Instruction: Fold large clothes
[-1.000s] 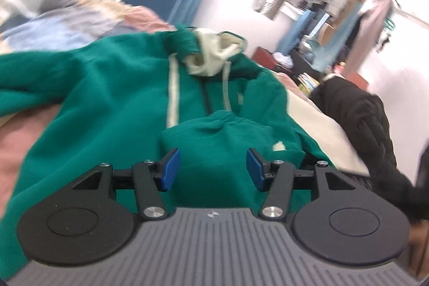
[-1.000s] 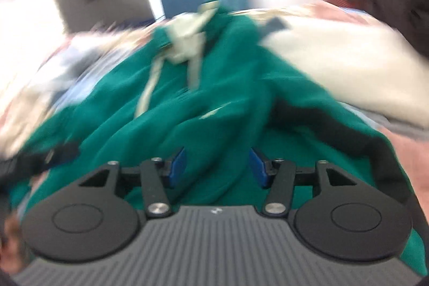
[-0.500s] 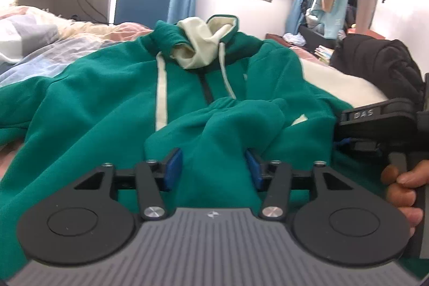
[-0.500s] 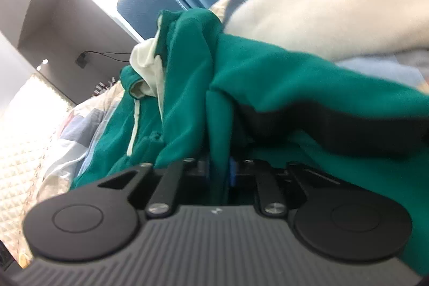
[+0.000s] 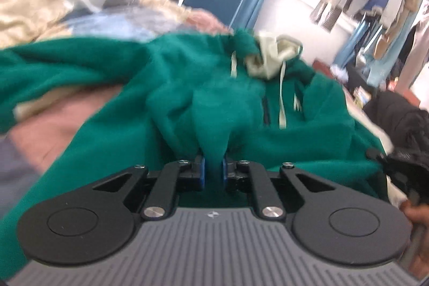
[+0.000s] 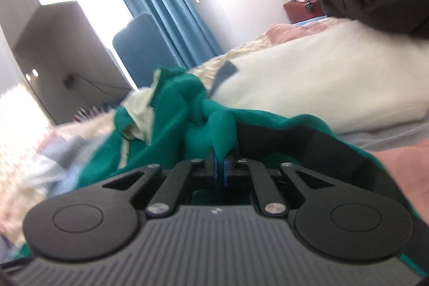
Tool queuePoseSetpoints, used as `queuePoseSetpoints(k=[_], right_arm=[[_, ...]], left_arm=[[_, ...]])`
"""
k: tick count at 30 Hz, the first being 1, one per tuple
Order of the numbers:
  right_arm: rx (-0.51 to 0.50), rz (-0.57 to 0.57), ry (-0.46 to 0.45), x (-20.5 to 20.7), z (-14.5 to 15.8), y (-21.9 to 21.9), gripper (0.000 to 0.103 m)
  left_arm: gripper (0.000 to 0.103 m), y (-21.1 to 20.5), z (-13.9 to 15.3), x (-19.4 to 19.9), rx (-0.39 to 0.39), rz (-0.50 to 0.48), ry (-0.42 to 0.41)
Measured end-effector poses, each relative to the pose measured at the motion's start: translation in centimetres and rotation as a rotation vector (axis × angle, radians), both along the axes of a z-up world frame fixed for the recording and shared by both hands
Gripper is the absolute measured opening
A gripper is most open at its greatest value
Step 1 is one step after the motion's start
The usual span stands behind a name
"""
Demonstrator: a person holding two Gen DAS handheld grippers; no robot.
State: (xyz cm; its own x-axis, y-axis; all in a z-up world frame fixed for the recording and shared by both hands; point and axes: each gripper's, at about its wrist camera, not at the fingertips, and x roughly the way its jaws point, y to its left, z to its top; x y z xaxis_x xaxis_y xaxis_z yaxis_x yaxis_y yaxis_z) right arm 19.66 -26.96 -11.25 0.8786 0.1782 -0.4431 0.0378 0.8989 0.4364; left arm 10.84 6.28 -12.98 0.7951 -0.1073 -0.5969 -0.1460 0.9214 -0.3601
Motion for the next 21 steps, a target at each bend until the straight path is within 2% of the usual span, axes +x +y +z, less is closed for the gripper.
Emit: queuePoseSetpoints(k=[2, 5, 8, 11, 12, 13, 16, 19, 20, 21], right_arm=[[-0.042, -0.022, 0.055, 0.2, -0.6, 0.2, 0.007], [-0.037, -0.046, 0.137, 0.3, -1.8, -0.3, 0.007], [-0.034, -0.03, 0.18, 0.4, -2.5, -0.9, 0.008], [0.005, -0.011, 0.196, 0.6, -2.5, -1.4, 0.011], [0.031, -0.008, 0.197, 0.7, -2.4, -1.7, 0.011], [0.056, -0.005, 0.2, 0.7, -2.4, -1.9, 0.012], [0.09, -0.014, 0.211, 0.5, -2.1, -1.8, 0.021], [0.114, -0.037, 0.202, -0.1, -1.2, -2.1, 0.038], [0.114, -0.041, 0.193, -0.5, -0.9, -2.1, 0.044], [0.107, -0.044, 0.18, -0.7, -0.5, -2.1, 0.046]], left_arm=[[0.013, -0.1, -0.1, -1.2, -0.028, -0.016, 0.062], [0.016, 0.2, -0.3, -2.7, -0.09, -0.033, 0.137], [0.022, -0.1, 0.0, -4.4, -0.07, -0.039, 0.134], [0.046, -0.4, 0.7, -5.5, -0.005, -0.023, 0.097], [0.058, -0.4, 1.0, -5.8, 0.008, -0.019, 0.081], [0.062, -0.3, 1.2, -5.9, 0.024, -0.009, 0.064], [0.065, -0.2, 1.7, -5.8, 0.076, -0.015, -0.007], [0.065, -0.3, 1.7, -4.9, 0.077, -0.042, -0.017], [0.065, -0.5, 1.6, -4.6, 0.092, -0.041, -0.024], [0.065, -0.7, 1.6, -4.3, 0.12, -0.04, -0.028]])
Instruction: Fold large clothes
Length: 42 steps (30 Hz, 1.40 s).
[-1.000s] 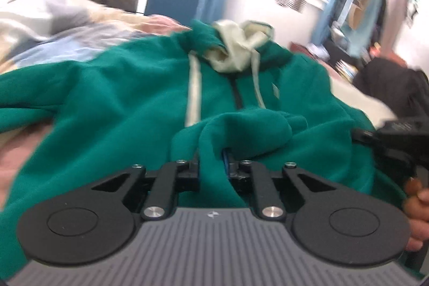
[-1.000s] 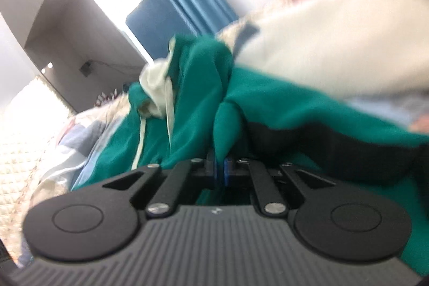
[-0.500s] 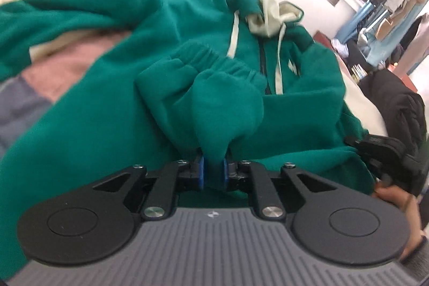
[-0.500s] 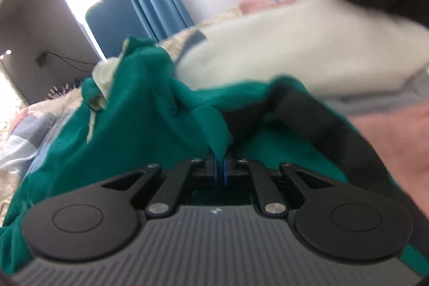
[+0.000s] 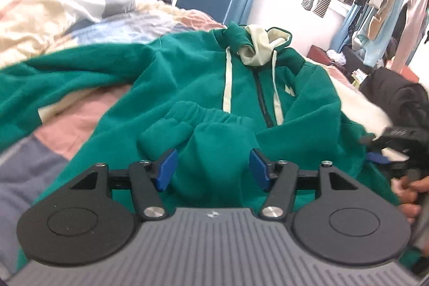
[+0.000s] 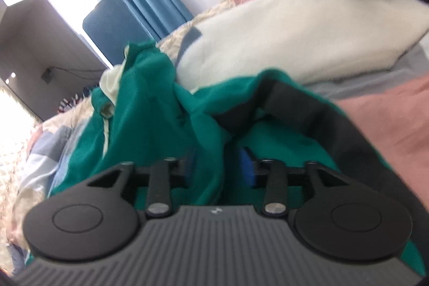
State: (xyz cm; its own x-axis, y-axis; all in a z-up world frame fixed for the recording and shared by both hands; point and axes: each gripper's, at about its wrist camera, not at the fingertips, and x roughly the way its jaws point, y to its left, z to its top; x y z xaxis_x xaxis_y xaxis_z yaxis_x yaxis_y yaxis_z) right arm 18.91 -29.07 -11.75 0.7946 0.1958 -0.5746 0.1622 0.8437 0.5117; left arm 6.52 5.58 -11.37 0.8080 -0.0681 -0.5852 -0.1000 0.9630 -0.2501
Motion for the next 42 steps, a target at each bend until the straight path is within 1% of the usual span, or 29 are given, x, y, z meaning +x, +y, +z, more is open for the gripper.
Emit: queuePoseSetpoints(k=[1, 4, 6, 7, 9, 11, 12, 13, 15, 16, 17, 19, 21, 22, 24, 25, 27, 28, 29, 31, 33, 35, 37, 40, 42], right_arm=[[-0.012, 0.003, -0.014, -0.2, 0.5, 0.0, 0.047], [-0.06, 0.034, -0.073, -0.4, 1.8, 0.2, 0.048], [-0.111, 0.056, -0.122, 0.1, 2.6, 0.7, 0.059], [-0.133, 0.078, -0.14, 0.7, 2.8, 0.9, 0.067], [-0.205, 0.147, -0.167, 2.7, 3.2, 1.9, 0.068], [-0.309, 0.224, -0.174, 5.2, 3.2, 3.0, 0.065], [-0.355, 0.25, -0.167, 6.7, 3.1, 3.5, 0.065], [-0.381, 0.257, -0.16, 8.0, 3.0, 3.6, 0.065], [-0.395, 0.282, -0.123, 10.5, 2.4, 3.7, 0.067], [-0.405, 0.328, -0.093, 11.6, 2.1, 4.0, 0.064], [-0.445, 0.381, -0.063, 12.7, 1.6, 4.7, 0.064], [-0.528, 0.478, -0.026, 14.0, 0.6, 6.3, 0.064], [-0.523, 0.563, 0.003, 15.0, -0.1, 7.3, 0.066], [-0.533, 0.598, 0.017, 15.3, -0.3, 7.9, 0.066], [-0.611, 0.637, 0.037, 15.8, -1.0, 9.3, 0.067], [-0.639, 0.647, 0.042, 15.9, -1.2, 9.8, 0.063], [-0.668, 0.671, 0.037, 15.8, -1.1, 10.7, 0.044], [-0.671, 0.677, 0.032, 15.7, -0.9, 10.8, 0.028], [-0.673, 0.673, 0.026, 15.5, -0.6, 10.7, 0.018], [-0.671, 0.656, 0.006, 15.1, 0.2, 10.1, 0.014], [-0.643, 0.606, -0.04, 14.8, 1.2, 8.9, 0.012], [-0.615, 0.55, -0.094, 14.2, 2.7, 7.3, 0.012], [-0.603, 0.498, -0.138, 14.0, 3.9, 5.7, 0.011], [-0.575, 0.404, -0.182, 14.1, 5.3, 3.3, 0.01], [-0.551, 0.352, -0.18, 14.8, 5.4, 2.0, 0.01]], left_arm=[[0.065, -0.3, -0.1, 0.3, 0.029, -0.003, -0.004], [0.065, -1.3, -0.5, 1.6, 0.07, -0.021, -0.01], [0.065, -1.8, -0.8, 2.3, 0.098, -0.027, -0.012], [0.065, -2.1, -1.0, 2.7, 0.115, -0.029, -0.016], [0.065, -2.6, -1.3, 3.2, 0.152, -0.033, -0.025], [0.065, -3.0, -1.7, 3.5, 0.181, -0.038, -0.033], [0.065, -3.2, -2.0, 3.7, 0.192, -0.042, -0.034], [0.065, -3.3, -2.3, 3.9, 0.199, -0.045, -0.029], [0.065, -3.4, -2.9, 4.3, 0.207, -0.041, -0.005], [0.065, -3.3, -3.1, 4.6, 0.208, -0.028, 0.009], [0.065, -3.3, -3.2, 4.8, 0.207, -0.017, 0.019], [0.068, -3.2, -3.4, 5.2, 0.222, 0.0, 0.029], [0.068, -2.9, -3.6, 5.3, 0.241, 0.032, 0.036], [0.068, -2.6, -3.6, 5.3, 0.237, 0.047, 0.039], [0.068, -2.3, -3.7, 5.3, 0.215, 0.064, 0.046], [0.068, -2.2, -3.6, 5.3, 0.214, 0.069, 0.045], [0.068, -2.3, -3.6, 5.2, 0.216, 0.072, 0.043], [0.068, -2.3, -3.6, 5.1, 0.211, 0.075, 0.044], [0.068, -2.3, -3.6, 5.0, 0.202, 0.076, 0.045], [0.068, -2.0, -3.4, 4.6, 0.173, 0.079, 0.039], [0.068, -1.7, -3.0, 4.2, 0.138, 0.073, 0.028], [0.067, -1.4, -2.4, 3.5, 0.09, 0.063, -0.005], [0.067, -1.2, -1.7, 2.7, 0.042, 0.048, -0.056], [0.068, -1.4, -0.6, 1.8, 0.02, 0.023, -0.121], [0.068, -1.7, -0.3, 1.7, 0.024, 0.013, -0.146]])
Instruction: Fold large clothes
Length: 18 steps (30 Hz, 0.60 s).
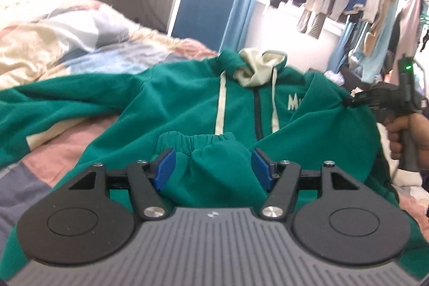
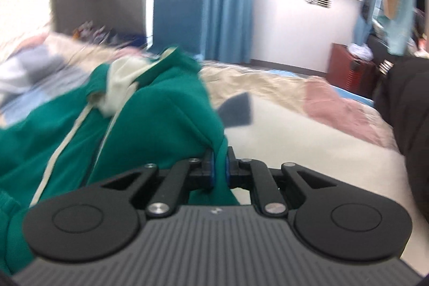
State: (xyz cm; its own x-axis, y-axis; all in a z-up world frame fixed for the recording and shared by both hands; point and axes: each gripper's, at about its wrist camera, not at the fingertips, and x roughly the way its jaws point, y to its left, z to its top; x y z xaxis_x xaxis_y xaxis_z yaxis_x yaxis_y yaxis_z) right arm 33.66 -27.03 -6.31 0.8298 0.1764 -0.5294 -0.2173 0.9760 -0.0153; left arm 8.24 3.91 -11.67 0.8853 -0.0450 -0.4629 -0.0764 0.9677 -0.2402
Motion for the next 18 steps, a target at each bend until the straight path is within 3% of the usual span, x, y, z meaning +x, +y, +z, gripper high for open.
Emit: queuePoseSetpoints(k=[4, 9, 15, 17, 18], right_arm=[[0.036, -0.121, 0.057, 2.5, -2.0, -2.2, 0.01], [0.096, -0.143, 0.076, 3.3, -4.5, -3.0, 0.011], [0.127, -0.136, 0.05, 1.6, -3.4, -2.9, 0.018], [0.149, -0.141, 0.046, 0.4, -2.4, -3.2, 0.045], [0.17, -0.138, 0.032, -0.7, -1.8, -3.3, 0.051]], left_arm=[[0.068, -0.4, -0.7, 0.8, 0.01, -0.01, 0.026], [0.068, -0.4, -1.8, 2.4, 0.01, 0.001, 0.084], [0.068, -0.3, -2.4, 3.8, 0.025, 0.003, 0.118], [0.068, -0.1, -2.2, 3.8, 0.014, 0.007, 0.133], [0.068, 0.1, -2.0, 3.6, -0.006, 0.006, 0.139]])
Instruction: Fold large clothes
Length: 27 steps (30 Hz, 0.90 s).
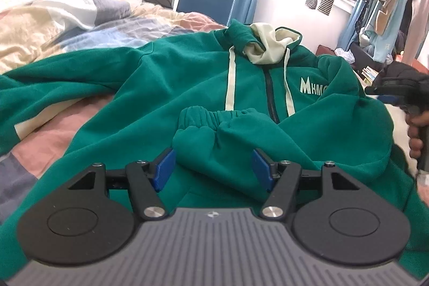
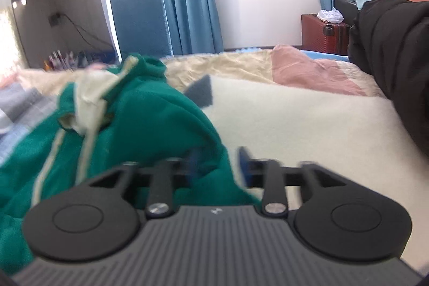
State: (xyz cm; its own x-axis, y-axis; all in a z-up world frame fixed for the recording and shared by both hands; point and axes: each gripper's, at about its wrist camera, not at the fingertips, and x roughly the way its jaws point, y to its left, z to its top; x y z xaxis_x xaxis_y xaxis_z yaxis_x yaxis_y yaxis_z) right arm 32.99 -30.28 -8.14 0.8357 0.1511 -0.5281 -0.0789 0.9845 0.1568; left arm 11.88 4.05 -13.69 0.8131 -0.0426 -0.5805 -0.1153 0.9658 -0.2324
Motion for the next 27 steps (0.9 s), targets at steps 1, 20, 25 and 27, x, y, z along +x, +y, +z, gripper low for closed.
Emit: queuePoseSetpoints(k=[1, 20, 25, 27], right_arm=[[0.018, 0.001, -0.019, -1.1, 0.6, -0.1, 0.057], [0.161, 0.395, 0.147, -14.4, -1.3, 18.9, 0.056], [0.057, 0.394, 0.14, -15.3, -2.9, 21.9, 0.022], [0.035, 0.405, 0.119, -16.2, -2.6, 21.9, 0.018]], left_arm=[[0.068, 0.2, 0.2, -0.2, -0.023, -0.001, 0.003], [0.068, 4.2, 4.1, -4.9, -0.108, -0.018, -0.016], [0.068, 5.6, 3.7, -4.7, -0.128, -0.012, -0.003], [0.068, 6.3, 3.6, -4.3, -0.149, 0.001, 0.002]])
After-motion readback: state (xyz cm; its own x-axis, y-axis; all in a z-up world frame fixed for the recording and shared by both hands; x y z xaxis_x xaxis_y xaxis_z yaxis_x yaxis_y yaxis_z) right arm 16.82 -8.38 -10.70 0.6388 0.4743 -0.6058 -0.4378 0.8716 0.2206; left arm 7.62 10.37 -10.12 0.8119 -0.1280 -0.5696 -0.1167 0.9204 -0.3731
